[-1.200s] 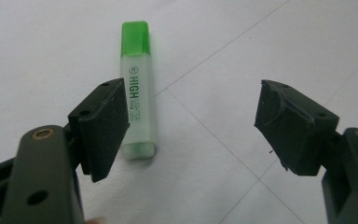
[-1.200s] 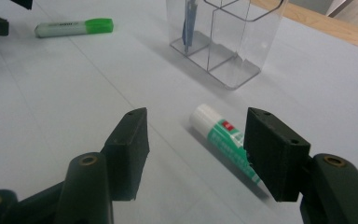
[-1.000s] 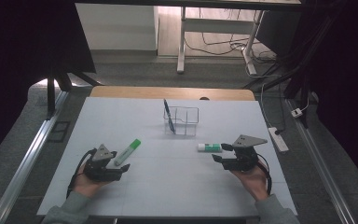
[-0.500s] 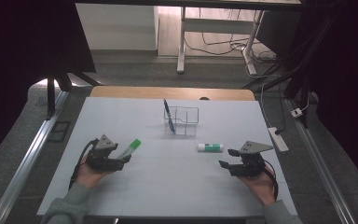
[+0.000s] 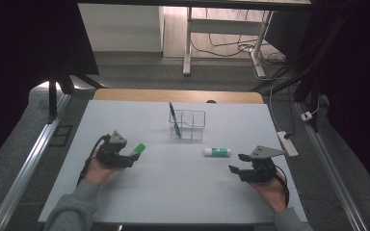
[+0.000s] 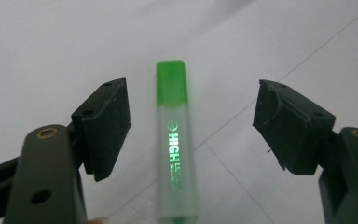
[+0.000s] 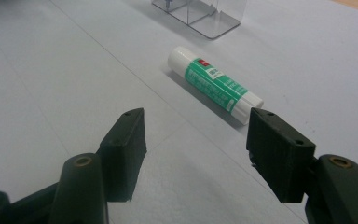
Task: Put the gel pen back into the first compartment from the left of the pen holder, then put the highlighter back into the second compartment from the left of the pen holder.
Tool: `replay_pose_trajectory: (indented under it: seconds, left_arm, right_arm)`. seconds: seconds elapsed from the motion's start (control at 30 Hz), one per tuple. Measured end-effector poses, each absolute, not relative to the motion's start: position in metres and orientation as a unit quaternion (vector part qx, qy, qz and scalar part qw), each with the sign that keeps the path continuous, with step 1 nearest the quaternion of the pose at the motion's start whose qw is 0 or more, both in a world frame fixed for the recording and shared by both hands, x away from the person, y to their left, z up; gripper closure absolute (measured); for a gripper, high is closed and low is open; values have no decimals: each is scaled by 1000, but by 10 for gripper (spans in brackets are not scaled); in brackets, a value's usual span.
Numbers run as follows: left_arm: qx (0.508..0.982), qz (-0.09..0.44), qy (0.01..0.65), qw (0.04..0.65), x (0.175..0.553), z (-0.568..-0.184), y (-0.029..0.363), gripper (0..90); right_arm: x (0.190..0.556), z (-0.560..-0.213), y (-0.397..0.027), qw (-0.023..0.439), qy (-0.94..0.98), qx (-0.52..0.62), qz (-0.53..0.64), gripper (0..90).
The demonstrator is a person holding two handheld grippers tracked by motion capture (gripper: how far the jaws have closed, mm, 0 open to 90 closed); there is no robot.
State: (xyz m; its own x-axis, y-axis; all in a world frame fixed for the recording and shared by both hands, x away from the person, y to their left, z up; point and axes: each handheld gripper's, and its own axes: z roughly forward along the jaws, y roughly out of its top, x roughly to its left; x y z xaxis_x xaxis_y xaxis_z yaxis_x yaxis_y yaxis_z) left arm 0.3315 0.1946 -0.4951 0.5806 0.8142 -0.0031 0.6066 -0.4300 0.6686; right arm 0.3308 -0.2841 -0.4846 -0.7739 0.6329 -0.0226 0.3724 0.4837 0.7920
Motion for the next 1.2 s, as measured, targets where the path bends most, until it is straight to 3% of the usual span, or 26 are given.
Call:
replay_pose_trajectory:
  seconds: [1.2]
  left_arm:
    - [854, 123, 443, 244, 395, -504, 178, 266]
  right_arm:
    - [332, -487, -284, 164, 851, 301, 398, 365]
